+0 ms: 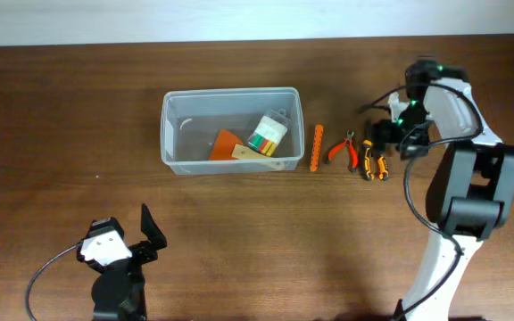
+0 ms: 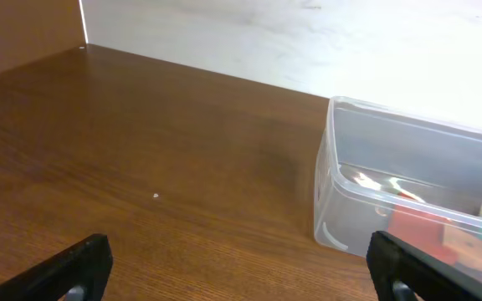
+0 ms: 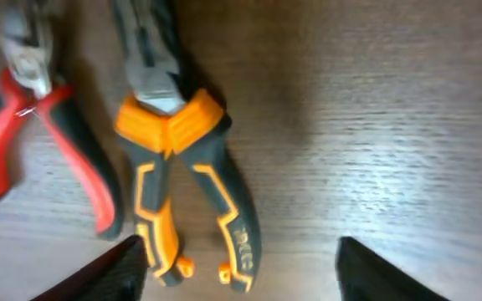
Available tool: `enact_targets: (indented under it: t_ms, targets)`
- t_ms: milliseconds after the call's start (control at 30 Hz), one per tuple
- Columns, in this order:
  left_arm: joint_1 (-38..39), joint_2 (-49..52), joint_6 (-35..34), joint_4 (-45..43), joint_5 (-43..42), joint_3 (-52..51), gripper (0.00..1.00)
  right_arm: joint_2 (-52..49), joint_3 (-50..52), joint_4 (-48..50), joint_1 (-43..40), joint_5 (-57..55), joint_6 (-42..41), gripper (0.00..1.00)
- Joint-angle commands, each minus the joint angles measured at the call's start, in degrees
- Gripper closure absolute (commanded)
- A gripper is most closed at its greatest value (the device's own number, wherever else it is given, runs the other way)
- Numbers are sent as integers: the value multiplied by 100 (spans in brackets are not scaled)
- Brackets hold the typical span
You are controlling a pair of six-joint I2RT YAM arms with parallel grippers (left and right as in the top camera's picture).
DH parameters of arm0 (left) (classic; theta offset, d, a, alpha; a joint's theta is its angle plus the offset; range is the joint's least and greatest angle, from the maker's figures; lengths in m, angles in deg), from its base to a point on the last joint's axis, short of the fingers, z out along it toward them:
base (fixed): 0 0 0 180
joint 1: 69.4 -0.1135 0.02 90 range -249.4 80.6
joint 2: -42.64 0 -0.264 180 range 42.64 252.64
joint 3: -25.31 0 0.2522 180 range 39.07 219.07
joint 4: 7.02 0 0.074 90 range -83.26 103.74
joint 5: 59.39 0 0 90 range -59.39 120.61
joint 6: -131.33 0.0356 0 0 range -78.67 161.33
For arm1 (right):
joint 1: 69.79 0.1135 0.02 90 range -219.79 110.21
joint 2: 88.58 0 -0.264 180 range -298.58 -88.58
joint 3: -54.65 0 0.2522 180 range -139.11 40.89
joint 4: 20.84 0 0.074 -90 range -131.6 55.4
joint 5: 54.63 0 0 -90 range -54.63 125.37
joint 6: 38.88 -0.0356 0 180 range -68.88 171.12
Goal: Pack container
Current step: 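Grasp the orange-and-black pliers with the right gripper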
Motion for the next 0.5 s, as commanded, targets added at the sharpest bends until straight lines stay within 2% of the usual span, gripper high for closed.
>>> enact_targets:
  t_ms: [0,167,200,467]
  targets:
    - [22,-26,50,4,22,-22,1,46,498,199,-76,98,59,30]
    - [22,-26,50,4,24,-22,1,46,892,487,-35,101,59,31]
    - [22,-26,50,4,22,-22,1,46,979,555,-24,103,59,34]
    - [22,-26,50,4,22,-22,1,46,1141,743,151,96,59,75]
